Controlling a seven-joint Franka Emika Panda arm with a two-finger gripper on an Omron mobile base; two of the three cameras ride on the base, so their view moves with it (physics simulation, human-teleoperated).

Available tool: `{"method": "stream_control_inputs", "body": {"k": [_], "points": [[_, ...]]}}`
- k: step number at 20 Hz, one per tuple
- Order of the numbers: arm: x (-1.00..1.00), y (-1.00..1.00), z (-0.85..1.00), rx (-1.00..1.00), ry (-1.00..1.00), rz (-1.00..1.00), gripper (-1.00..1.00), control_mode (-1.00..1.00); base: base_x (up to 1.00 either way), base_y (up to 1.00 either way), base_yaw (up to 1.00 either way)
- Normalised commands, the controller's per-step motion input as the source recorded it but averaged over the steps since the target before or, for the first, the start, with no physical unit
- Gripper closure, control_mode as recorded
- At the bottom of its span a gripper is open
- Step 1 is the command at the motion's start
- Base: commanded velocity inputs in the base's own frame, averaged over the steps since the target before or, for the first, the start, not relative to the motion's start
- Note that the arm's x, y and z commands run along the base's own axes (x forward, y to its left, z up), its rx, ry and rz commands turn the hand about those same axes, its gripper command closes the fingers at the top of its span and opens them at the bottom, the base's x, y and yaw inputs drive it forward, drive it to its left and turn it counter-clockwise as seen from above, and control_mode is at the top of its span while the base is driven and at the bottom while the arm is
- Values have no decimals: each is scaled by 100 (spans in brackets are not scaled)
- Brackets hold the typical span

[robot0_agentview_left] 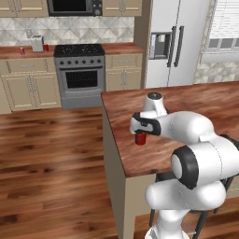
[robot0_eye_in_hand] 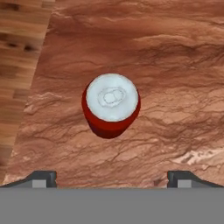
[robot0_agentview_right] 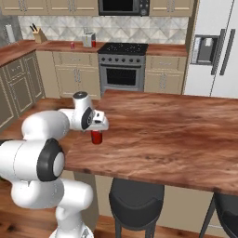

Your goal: Four empty soda cans are scattered around the kitchen. Gather all the cans and cluster them next to the stove for recycling.

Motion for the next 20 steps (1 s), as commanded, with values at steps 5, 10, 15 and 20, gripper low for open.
{"method": "stream_control_inputs", "body": {"k": [5,10,15,20], "points": [[30,0,-13,0,0,0,-100,-100,0,0,0],[27,0,-13,0,0,0,-100,-100,0,0,0],[14,0,-18,0,0,0,-100,-100,0,0,0],[13,0,-22,0,0,0,-100,-100,0,0,0]]}}
